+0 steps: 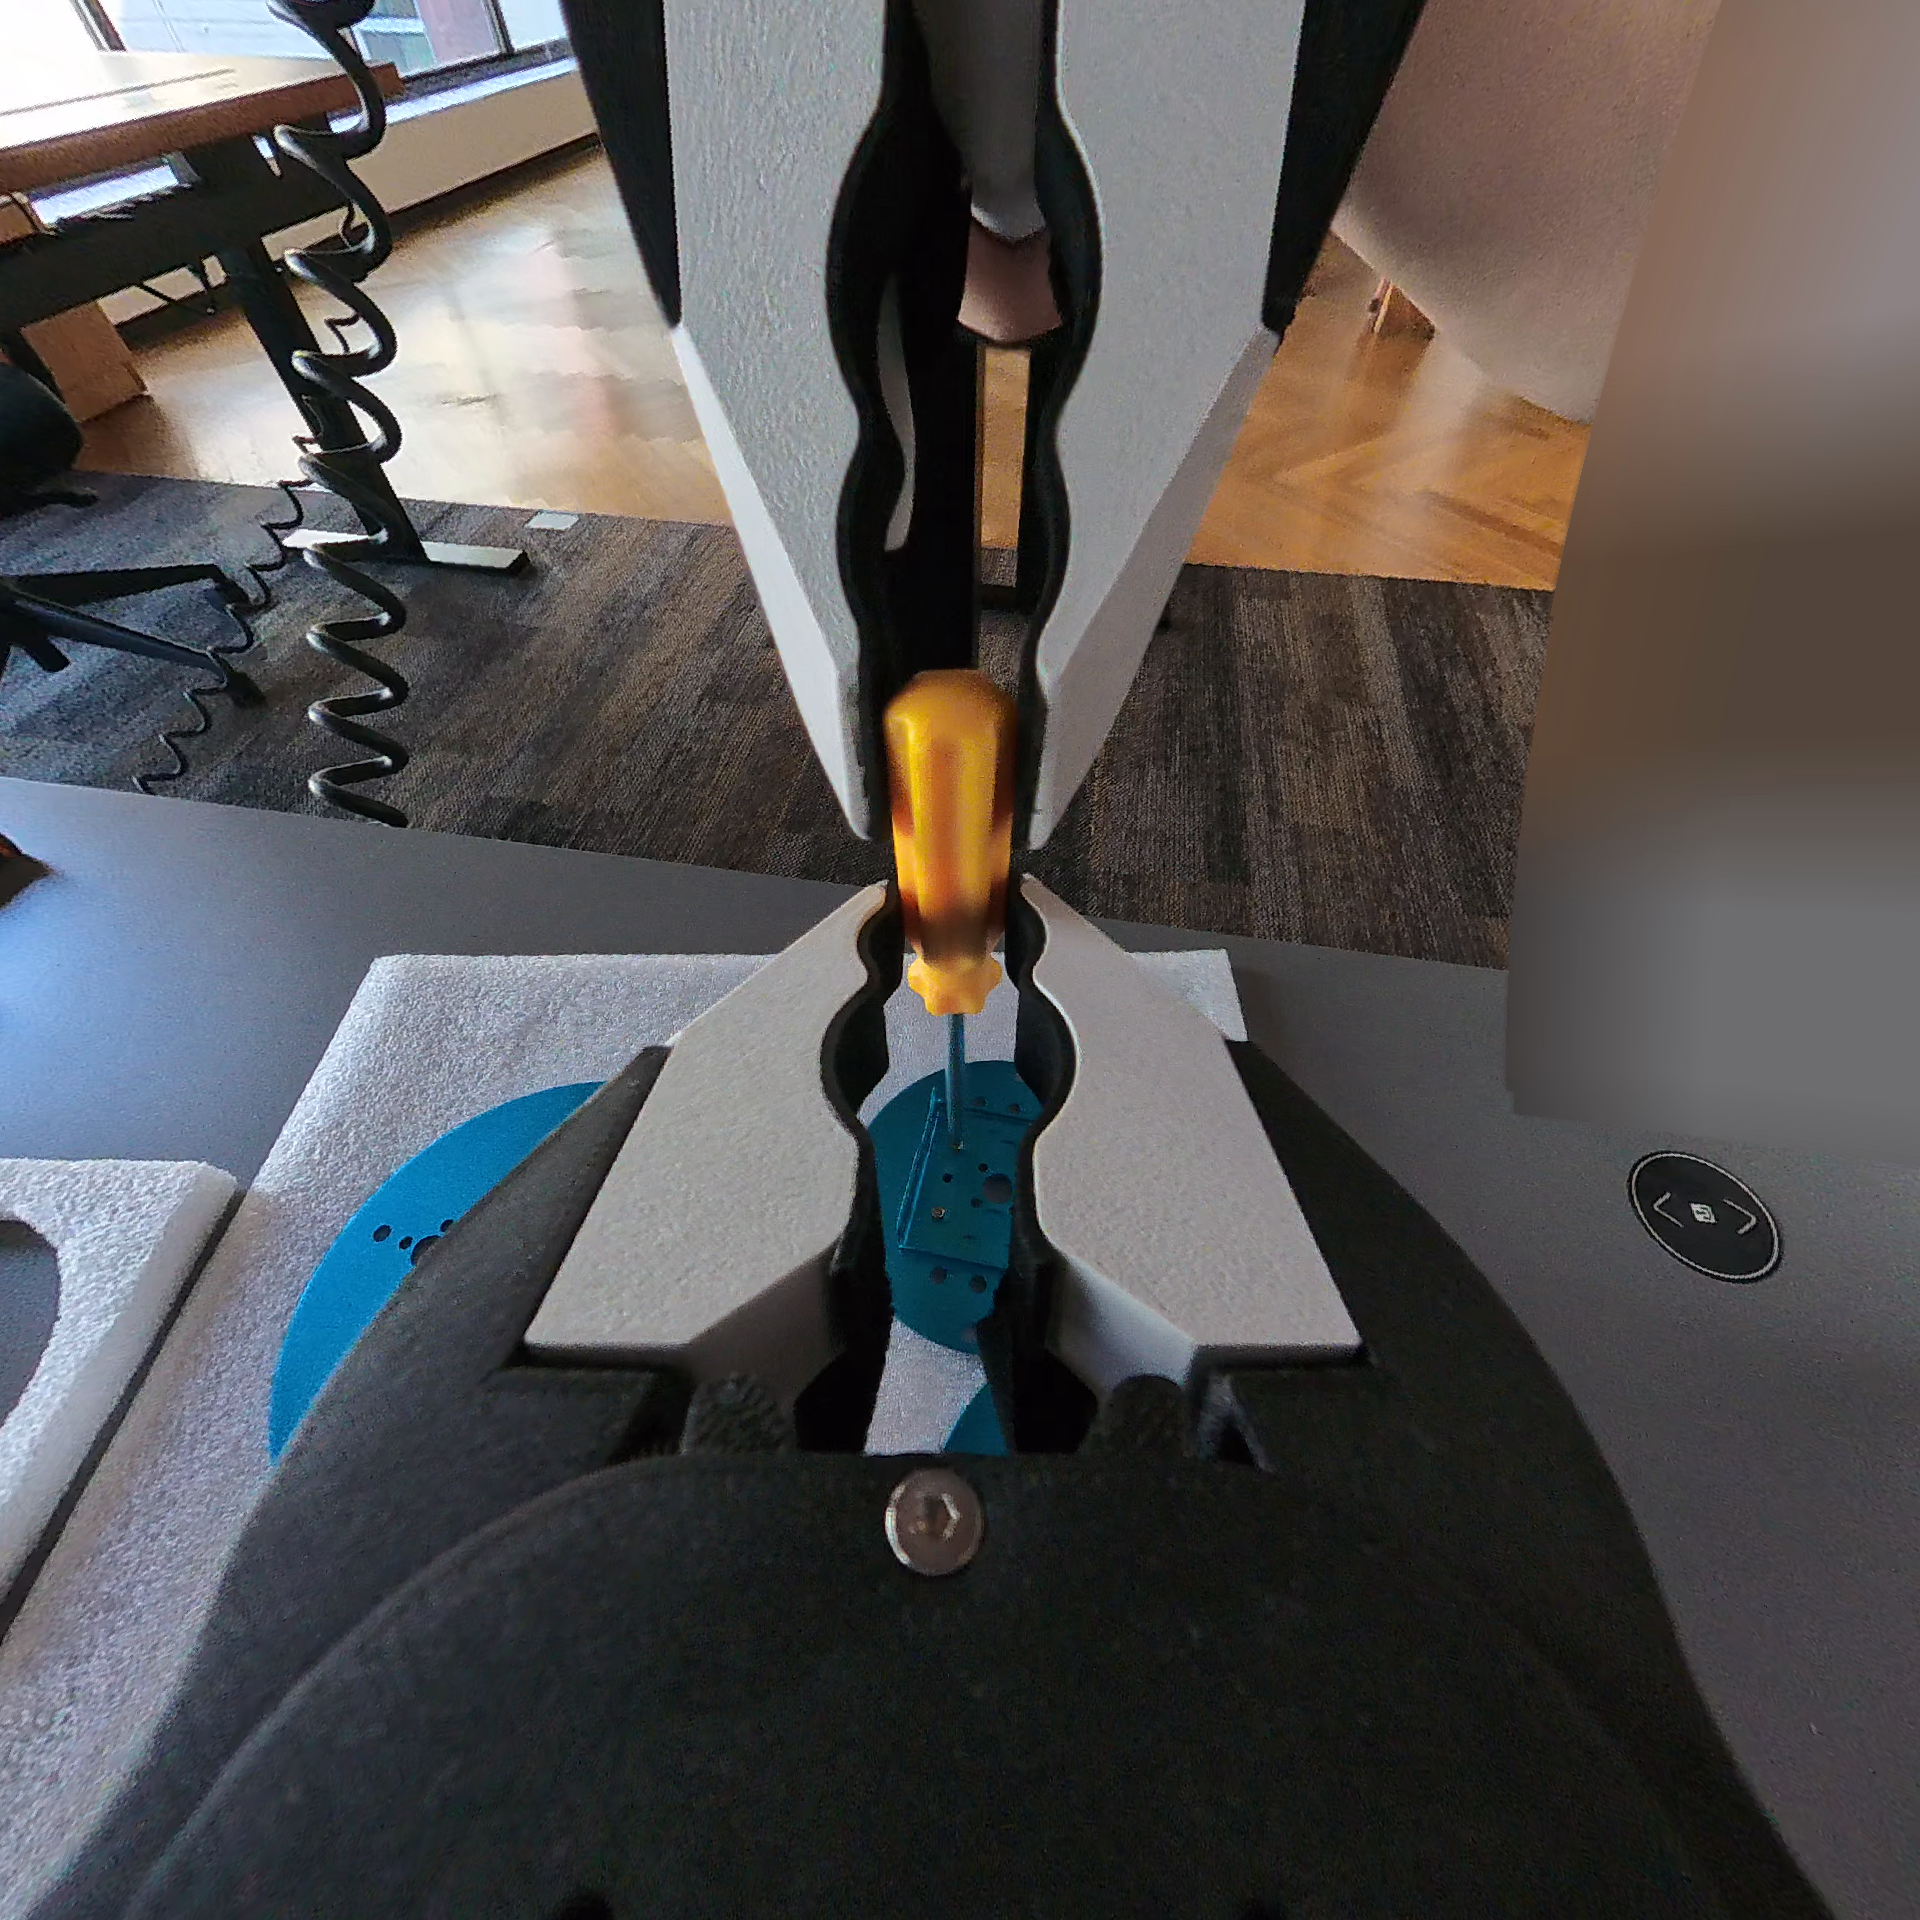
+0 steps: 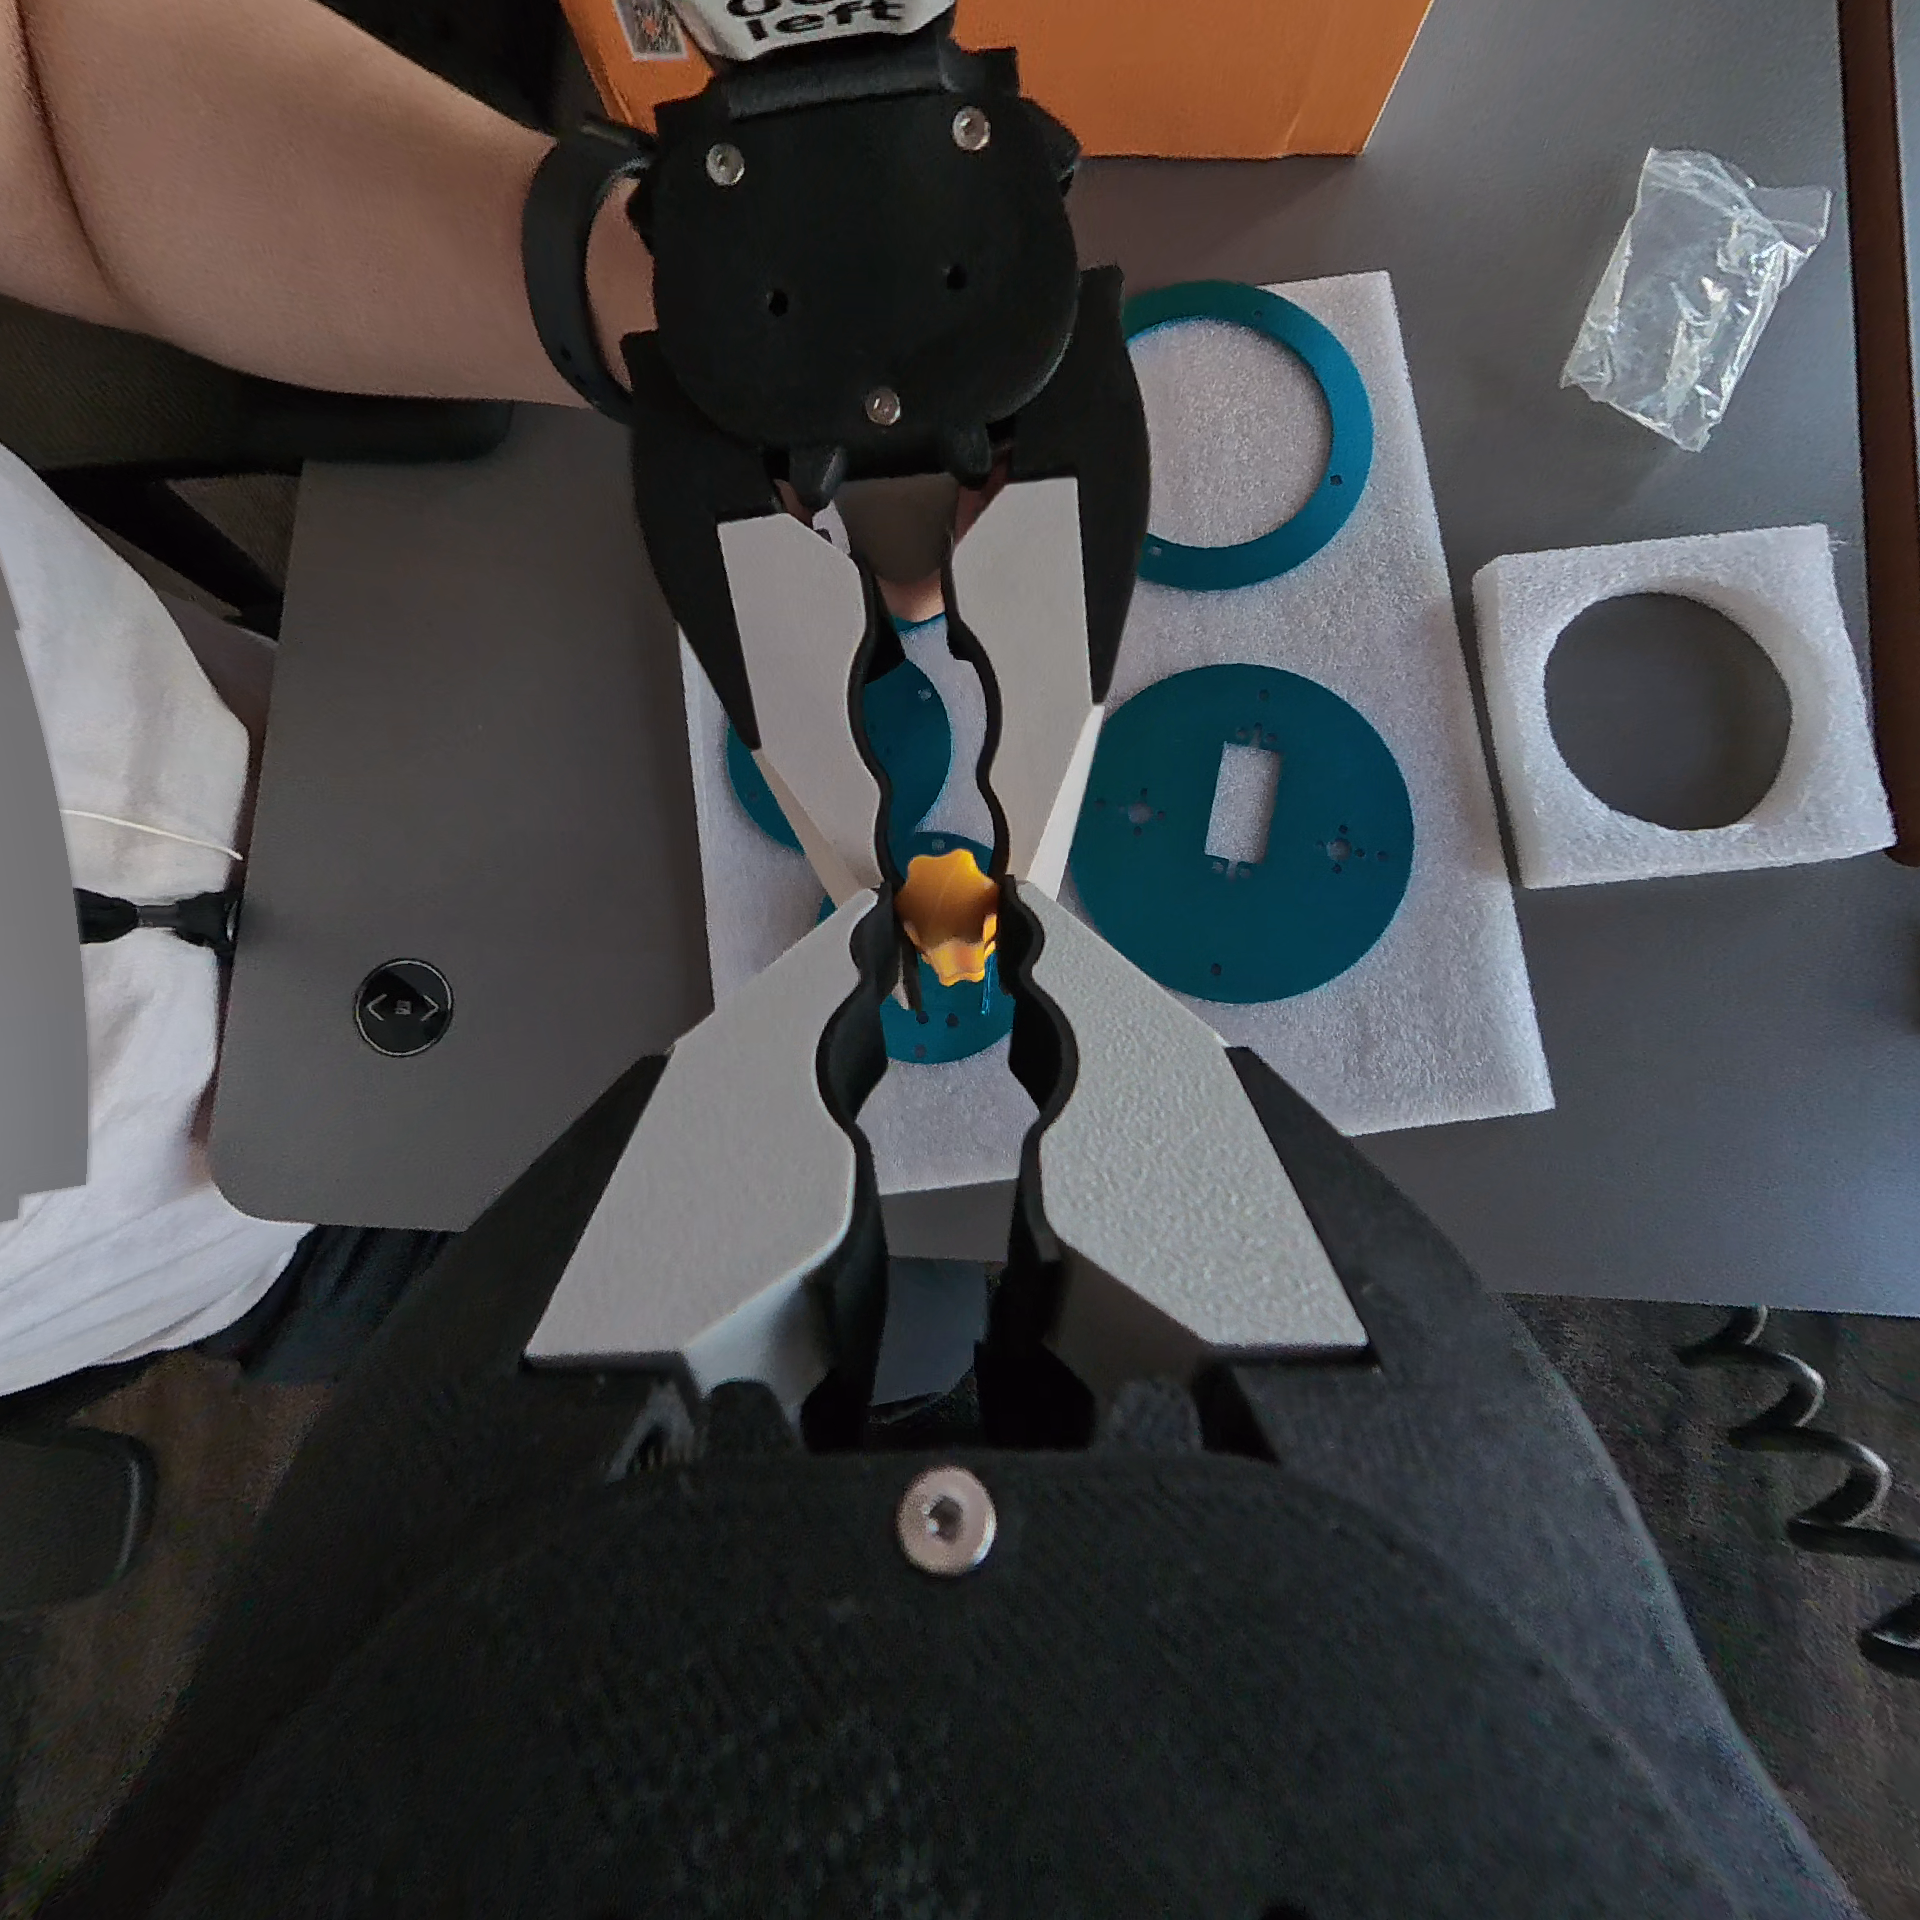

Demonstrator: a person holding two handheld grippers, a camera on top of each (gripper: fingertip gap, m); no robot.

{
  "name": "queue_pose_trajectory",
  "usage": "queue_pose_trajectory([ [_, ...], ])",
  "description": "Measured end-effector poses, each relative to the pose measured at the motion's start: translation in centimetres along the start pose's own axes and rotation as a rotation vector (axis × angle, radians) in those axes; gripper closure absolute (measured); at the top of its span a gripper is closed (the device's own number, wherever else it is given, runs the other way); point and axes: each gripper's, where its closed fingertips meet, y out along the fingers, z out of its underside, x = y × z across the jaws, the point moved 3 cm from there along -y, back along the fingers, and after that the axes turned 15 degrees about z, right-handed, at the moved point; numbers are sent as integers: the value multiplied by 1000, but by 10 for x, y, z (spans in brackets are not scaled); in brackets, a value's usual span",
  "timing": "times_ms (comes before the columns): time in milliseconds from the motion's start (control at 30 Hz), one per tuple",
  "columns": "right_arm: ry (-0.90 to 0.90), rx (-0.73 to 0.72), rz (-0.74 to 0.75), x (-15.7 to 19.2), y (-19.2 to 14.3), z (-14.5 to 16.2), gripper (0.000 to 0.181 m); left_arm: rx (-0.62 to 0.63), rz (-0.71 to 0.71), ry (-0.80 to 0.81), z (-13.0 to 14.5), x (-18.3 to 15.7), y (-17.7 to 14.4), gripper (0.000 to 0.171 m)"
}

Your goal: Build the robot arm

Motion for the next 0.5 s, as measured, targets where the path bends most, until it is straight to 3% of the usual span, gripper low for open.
queue_pose_trajectory([
  [500, -222, 107, 11, 10, 1, -5, 163, 13, 17, 65, 1, -6, -1, 155],
])
